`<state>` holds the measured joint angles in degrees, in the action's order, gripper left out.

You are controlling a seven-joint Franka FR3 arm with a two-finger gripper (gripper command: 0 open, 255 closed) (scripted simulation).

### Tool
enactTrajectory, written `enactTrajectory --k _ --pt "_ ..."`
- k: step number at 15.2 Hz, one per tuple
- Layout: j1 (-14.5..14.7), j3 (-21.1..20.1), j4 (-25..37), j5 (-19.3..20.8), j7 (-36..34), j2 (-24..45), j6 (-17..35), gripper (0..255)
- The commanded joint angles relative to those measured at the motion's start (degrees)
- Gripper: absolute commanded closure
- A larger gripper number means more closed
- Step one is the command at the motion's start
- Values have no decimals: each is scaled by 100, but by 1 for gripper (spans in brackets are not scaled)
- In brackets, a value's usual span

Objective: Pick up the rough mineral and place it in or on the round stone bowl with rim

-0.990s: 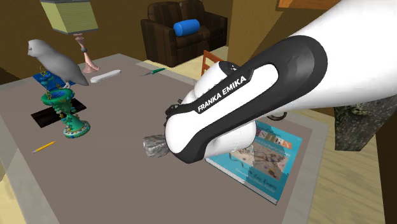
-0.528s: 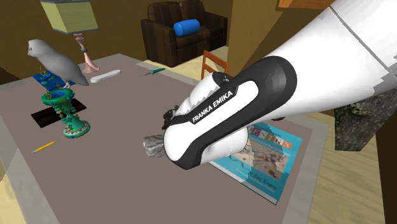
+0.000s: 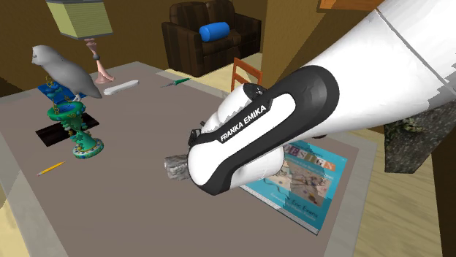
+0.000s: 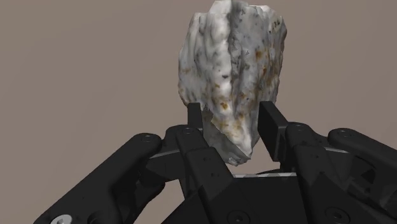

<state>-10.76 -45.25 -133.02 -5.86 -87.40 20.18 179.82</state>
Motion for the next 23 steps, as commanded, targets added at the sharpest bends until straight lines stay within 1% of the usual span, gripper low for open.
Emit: enactTrajectory --k 1,8,16,23 --pt "0 0 0 0 0 0 0 255" --pt "2 2 0 0 0 1 1 255" --pt "-783 -843 57 -353 124 -499 -567 255" --pt "-1529 -1635 189 -915 416 -969 -1112 255"
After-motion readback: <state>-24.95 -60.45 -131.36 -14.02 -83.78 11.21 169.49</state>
